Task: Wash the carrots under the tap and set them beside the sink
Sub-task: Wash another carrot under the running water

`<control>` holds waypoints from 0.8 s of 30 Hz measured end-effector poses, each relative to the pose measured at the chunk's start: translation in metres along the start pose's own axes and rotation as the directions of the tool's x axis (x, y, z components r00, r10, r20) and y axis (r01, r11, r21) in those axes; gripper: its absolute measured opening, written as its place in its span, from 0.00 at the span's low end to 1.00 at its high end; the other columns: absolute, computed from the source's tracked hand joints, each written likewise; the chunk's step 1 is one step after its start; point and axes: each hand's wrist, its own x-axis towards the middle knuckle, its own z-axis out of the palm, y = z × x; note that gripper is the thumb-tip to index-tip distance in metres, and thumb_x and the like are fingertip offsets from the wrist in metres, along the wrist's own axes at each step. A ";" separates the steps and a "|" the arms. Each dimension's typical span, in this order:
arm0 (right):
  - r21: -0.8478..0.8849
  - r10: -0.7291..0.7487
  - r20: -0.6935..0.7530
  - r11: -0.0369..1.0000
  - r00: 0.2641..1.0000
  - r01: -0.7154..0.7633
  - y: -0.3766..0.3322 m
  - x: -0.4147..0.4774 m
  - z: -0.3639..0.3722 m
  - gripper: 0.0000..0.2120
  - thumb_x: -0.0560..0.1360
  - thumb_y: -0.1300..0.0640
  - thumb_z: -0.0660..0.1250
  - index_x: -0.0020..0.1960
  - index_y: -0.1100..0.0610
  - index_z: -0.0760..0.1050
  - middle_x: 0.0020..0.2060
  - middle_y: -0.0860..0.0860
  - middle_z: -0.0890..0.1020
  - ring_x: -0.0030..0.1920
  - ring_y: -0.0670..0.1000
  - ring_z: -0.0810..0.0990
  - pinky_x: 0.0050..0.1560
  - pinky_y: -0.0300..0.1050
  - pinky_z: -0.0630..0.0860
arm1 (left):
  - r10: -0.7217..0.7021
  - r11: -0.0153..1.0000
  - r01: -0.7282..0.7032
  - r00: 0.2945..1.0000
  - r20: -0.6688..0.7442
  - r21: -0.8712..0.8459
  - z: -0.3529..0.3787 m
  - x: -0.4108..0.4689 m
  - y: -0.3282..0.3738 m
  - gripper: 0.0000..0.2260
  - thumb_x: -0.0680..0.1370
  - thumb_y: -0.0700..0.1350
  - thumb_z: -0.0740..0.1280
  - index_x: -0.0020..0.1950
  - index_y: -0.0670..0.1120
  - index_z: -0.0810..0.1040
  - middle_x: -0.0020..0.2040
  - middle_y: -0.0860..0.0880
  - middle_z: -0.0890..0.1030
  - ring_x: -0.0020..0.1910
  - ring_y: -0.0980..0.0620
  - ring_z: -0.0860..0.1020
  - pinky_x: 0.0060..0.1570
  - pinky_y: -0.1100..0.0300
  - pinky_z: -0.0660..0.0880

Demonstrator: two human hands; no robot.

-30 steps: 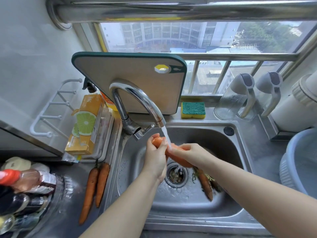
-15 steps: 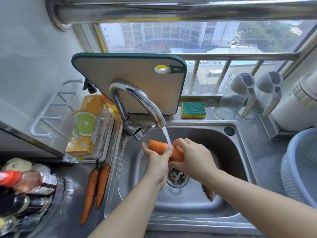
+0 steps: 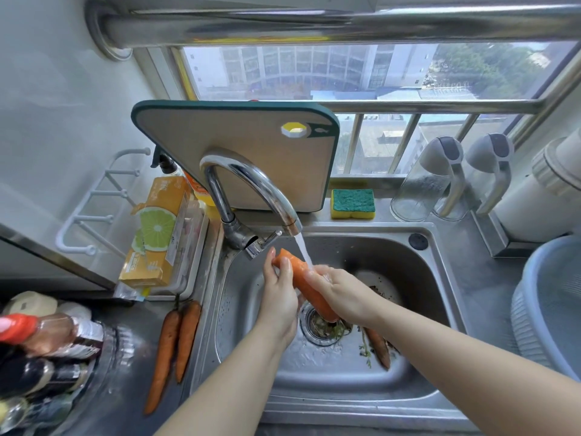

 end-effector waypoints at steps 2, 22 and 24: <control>-0.031 -0.020 0.092 0.999 0.996 0.023 0.003 -0.002 -0.002 0.17 0.82 0.48 0.51 0.61 0.55 0.74 0.54 0.52 0.80 0.49 0.49 0.79 0.53 0.45 0.76 | -0.098 0.991 0.099 0.995 0.015 -0.091 -0.002 0.000 0.001 0.21 0.82 0.52 0.53 0.74 0.48 0.62 0.64 0.43 0.76 0.56 0.46 0.79 0.50 0.54 0.77; -0.047 0.034 0.059 0.998 0.998 -0.031 0.044 -0.013 -0.009 0.18 0.72 0.48 0.70 0.59 0.54 0.73 0.50 0.54 0.82 0.49 0.54 0.81 0.55 0.51 0.77 | 0.064 0.884 -0.221 0.930 0.363 0.411 0.004 -0.021 -0.001 0.15 0.81 0.42 0.60 0.62 0.59 0.68 0.60 0.56 0.77 0.62 0.57 0.74 0.65 0.58 0.69; 0.010 0.029 0.079 1.000 0.996 -0.029 0.041 -0.015 -0.010 0.13 0.73 0.57 0.69 0.56 0.56 0.73 0.45 0.55 0.82 0.43 0.51 0.79 0.50 0.47 0.77 | 0.082 0.870 -0.252 0.922 0.379 0.425 0.006 -0.024 -0.004 0.09 0.80 0.46 0.62 0.57 0.59 0.70 0.58 0.56 0.78 0.60 0.59 0.75 0.65 0.59 0.69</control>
